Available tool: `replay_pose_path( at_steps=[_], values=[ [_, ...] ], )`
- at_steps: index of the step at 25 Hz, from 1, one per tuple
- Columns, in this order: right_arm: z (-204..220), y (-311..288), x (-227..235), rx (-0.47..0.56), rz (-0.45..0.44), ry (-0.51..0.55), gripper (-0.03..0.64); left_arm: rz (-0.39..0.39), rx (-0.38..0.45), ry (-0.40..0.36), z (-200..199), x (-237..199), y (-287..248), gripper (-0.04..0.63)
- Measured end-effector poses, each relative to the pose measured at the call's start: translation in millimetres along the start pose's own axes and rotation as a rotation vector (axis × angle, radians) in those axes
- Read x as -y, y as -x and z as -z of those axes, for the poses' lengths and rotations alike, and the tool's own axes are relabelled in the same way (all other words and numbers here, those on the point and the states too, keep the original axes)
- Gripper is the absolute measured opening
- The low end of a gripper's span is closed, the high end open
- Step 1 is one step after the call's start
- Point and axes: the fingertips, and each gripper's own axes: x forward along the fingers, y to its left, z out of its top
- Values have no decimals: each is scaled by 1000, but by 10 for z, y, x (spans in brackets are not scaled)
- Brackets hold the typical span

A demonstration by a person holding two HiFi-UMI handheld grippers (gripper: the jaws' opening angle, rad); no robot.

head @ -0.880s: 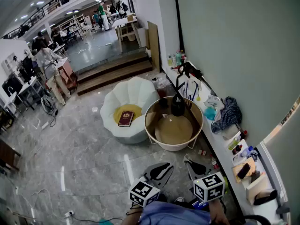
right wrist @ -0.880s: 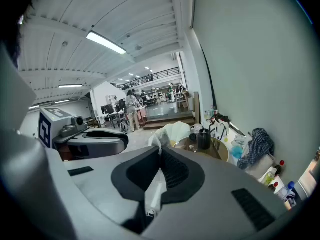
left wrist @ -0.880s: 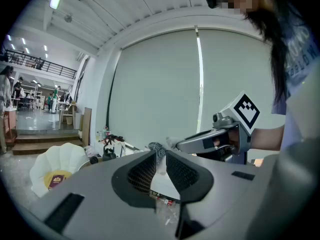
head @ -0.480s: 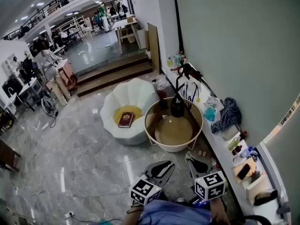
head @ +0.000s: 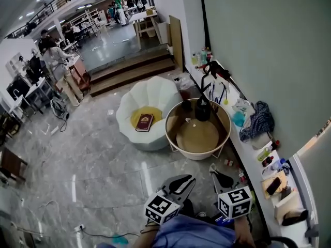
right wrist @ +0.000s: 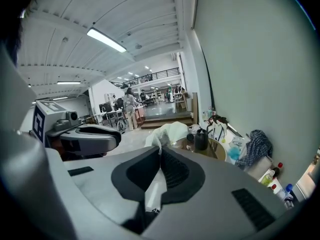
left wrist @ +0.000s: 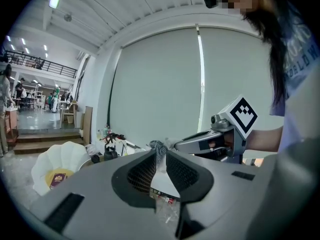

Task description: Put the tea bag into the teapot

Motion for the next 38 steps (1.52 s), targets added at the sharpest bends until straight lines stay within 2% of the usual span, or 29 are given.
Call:
replay_pose_path(
  at_steps=[4, 11, 20, 25, 38],
  values=[
    [29, -95, 49, -20, -4, -22, 18, -15, -21, 24, 42, -109, -27, 58],
    [7, -448, 300, -59, 22, -52, 18, 3, -55, 57, 119, -488, -315, 58],
    [-321, -1195, 671, -84, 67, -83, 18, 56, -92, 33, -32, -1281, -769, 58],
    [-516, -1619, 798, -98, 94, -99, 18, 90, -86, 31, -135, -1739, -969, 58],
    [-1003, -2491, 923, -103, 176, -124, 18, 173, -86, 6, -321, -2723, -1220, 58]
  ],
)
